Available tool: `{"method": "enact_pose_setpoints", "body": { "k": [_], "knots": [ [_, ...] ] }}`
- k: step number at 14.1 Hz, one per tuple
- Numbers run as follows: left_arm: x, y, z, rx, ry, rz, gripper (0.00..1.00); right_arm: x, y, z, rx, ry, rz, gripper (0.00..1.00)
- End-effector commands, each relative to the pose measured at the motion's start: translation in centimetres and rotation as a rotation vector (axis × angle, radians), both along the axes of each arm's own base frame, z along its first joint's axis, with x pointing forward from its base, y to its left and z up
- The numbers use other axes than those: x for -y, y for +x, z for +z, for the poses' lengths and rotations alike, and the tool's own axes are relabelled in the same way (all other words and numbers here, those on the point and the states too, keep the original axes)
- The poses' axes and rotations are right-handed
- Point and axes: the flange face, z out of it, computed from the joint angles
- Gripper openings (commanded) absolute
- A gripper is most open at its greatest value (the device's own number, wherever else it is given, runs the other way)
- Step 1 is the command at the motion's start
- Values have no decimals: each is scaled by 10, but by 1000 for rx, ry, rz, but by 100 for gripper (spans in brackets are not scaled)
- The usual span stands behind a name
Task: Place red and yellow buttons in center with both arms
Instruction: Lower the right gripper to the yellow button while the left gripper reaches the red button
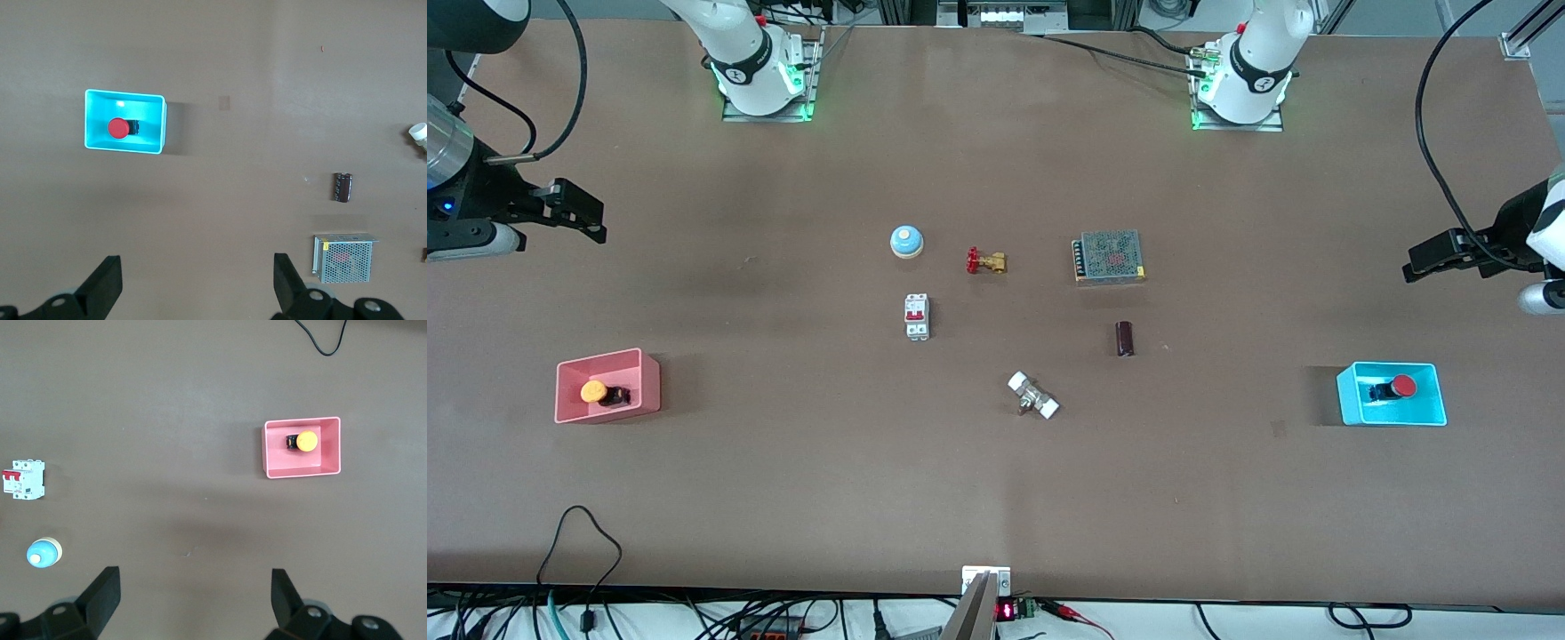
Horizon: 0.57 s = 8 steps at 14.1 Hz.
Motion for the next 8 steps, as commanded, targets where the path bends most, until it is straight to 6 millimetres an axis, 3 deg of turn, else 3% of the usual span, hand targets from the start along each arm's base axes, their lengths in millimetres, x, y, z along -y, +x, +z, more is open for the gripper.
{"method": "enact_pose_setpoints", "body": {
  "k": [1,3,5,6,7,8],
  "knots": [
    [3,-12,4,-3,20,-7,100,0,-5,6,-2,-12,-14,100],
    [3,-10,6,11,18,-9,100,0,-4,4,-4,-12,-13,100],
    [2,-8,2,4,1,-2,100,0,11,-28,-52,-13,-6,100],
    [3,-2,-13,-23,-6,0,100,-1,17,-45,-76,-13,-6,100],
    [5,8,-42,-74,4,-10,100,1,23,-57,-89,-14,-8,100],
    [5,9,-46,-82,3,-12,100,6,32,-74,-95,-14,-15,100]
  ]
}}
